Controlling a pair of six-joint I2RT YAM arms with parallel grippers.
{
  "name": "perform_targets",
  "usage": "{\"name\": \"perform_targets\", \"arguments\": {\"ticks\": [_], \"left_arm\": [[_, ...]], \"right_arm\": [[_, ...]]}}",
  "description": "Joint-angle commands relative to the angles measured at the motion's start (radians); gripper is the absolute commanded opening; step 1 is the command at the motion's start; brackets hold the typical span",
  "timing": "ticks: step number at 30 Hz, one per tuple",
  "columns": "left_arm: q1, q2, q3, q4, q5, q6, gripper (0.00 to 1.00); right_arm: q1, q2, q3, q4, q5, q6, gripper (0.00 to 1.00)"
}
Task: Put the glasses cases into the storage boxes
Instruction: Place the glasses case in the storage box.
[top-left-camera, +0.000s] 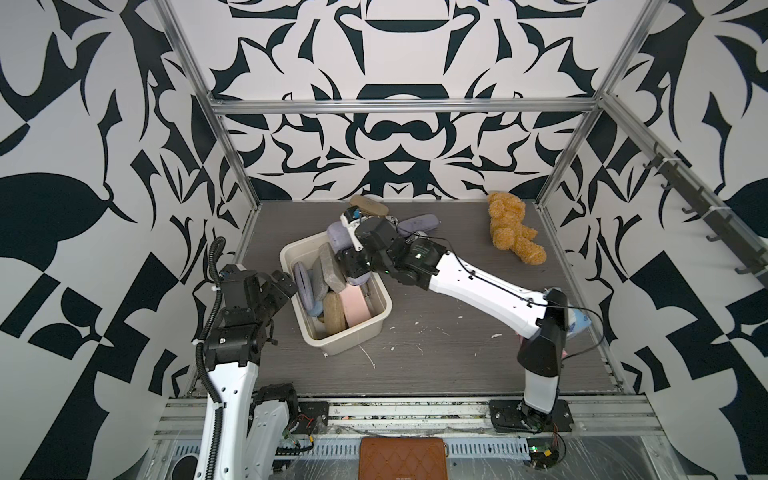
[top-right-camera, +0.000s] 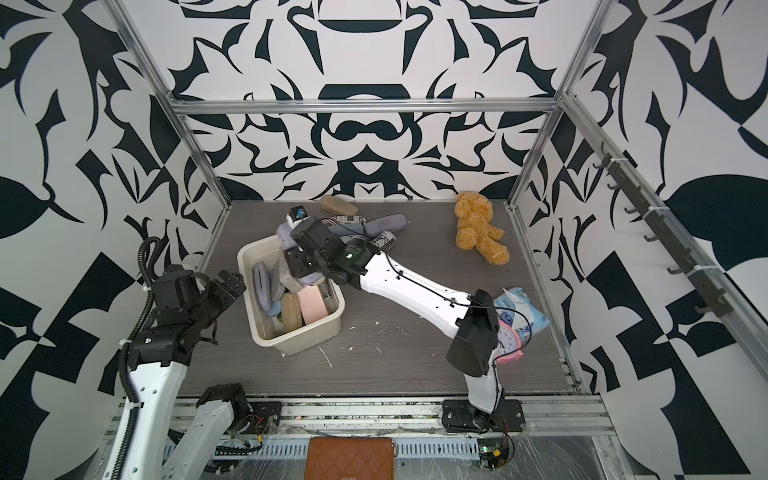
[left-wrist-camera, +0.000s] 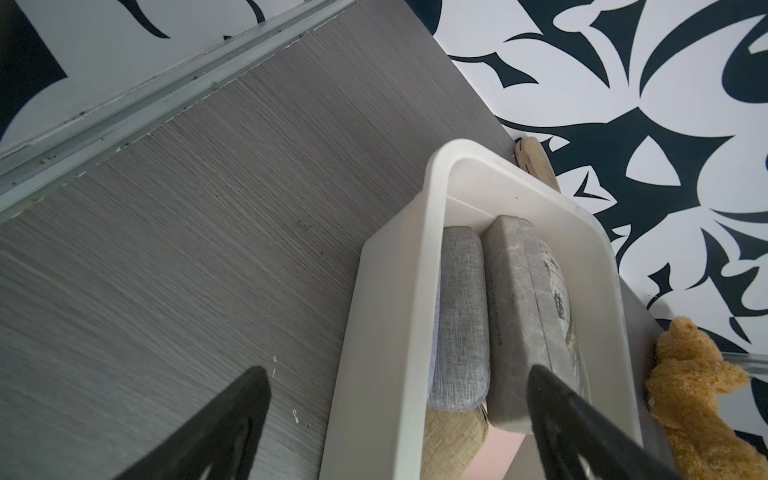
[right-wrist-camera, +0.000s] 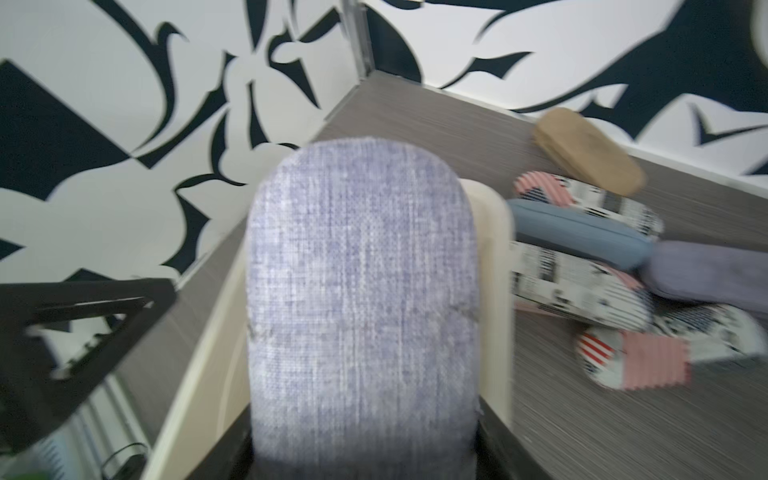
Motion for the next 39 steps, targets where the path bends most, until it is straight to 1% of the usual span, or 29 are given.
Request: {"name": "perform_targets", "arguments": {"ticks": [1, 3, 6, 9, 11, 13, 15, 18, 21, 25, 27, 28, 29, 30, 32, 34, 36, 39], "left_arm": [[0.01, -0.001, 0.031, -0.032, 0.038, -0.026, 0.99], [0.016, -0.009, 0.041, -0.045, 0.022, -0.035, 0.99], [0.018, -0.017, 0.066, -0.062, 0.007, -0.042, 0.99], [0.021, -0.023, 0.105, -0.087, -0.025, -0.052, 0.99], [0.023, -0.023, 0.137, -0.093, -0.031, -0.047, 0.99], [0.022, -0.016, 0.174, -0.098, -0.033, -0.039, 0.99], [0.022, -0.01, 0.198, -0.095, -0.015, -0.036, 0.99], [0.022, -0.004, 0.203, -0.082, 0.007, -0.03, 0.99], [0.022, 0.004, 0.194, -0.071, 0.034, -0.029, 0.99], [0.022, 0.005, 0.179, -0.047, 0.071, -0.024, 0.99], [0.022, 0.009, 0.175, -0.043, 0.082, -0.018, 0.99], [0.022, 0.008, 0.169, -0.037, 0.093, -0.012, 0.99], [0.022, 0.007, 0.163, -0.026, 0.103, -0.007, 0.99], [0.022, 0.005, 0.149, -0.008, 0.129, -0.001, 0.99], [0.022, 0.013, 0.126, 0.041, 0.204, 0.024, 0.99], [0.023, 0.035, 0.115, 0.066, 0.263, 0.035, 0.99], [0.023, 0.051, 0.105, 0.092, 0.307, 0.039, 0.99], [0.022, 0.068, 0.078, 0.156, 0.402, 0.037, 0.99]], "right_arm": [[0.015, 0.124, 0.153, 0.019, -0.079, 0.035, 0.48], [0.021, 0.202, 0.256, 0.001, -0.09, 0.051, 0.49], [0.021, 0.3, 0.362, 0.015, -0.117, 0.087, 0.49], [0.021, 0.406, 0.513, -0.034, -0.125, 0.109, 0.5], [0.021, 0.442, 0.57, -0.07, -0.113, 0.107, 0.53], [0.021, 0.446, 0.568, -0.065, -0.091, 0.107, 0.62], [0.02, 0.433, 0.557, -0.069, -0.063, 0.094, 0.66], [0.021, 0.391, 0.533, -0.063, -0.006, 0.063, 0.71], [0.019, 0.362, 0.524, -0.056, 0.027, 0.028, 0.76], [0.02, 0.354, 0.534, -0.093, 0.021, 0.004, 0.77], [0.021, 0.309, 0.49, -0.083, 0.035, -0.013, 0.76], [0.019, 0.269, 0.44, -0.059, 0.062, -0.037, 0.76], [0.019, 0.224, 0.392, -0.035, 0.118, -0.058, 0.76], [0.017, 0.171, 0.326, -0.005, 0.167, -0.079, 0.75], [-0.009, 0.074, 0.205, 0.044, 0.205, -0.095, 0.75], [-0.064, -0.011, 0.078, 0.072, 0.228, -0.073, 0.75], [-0.136, -0.063, -0.033, 0.079, 0.231, -0.038, 0.75], [-0.267, -0.075, -0.155, 0.064, 0.186, 0.026, 0.77]]}}
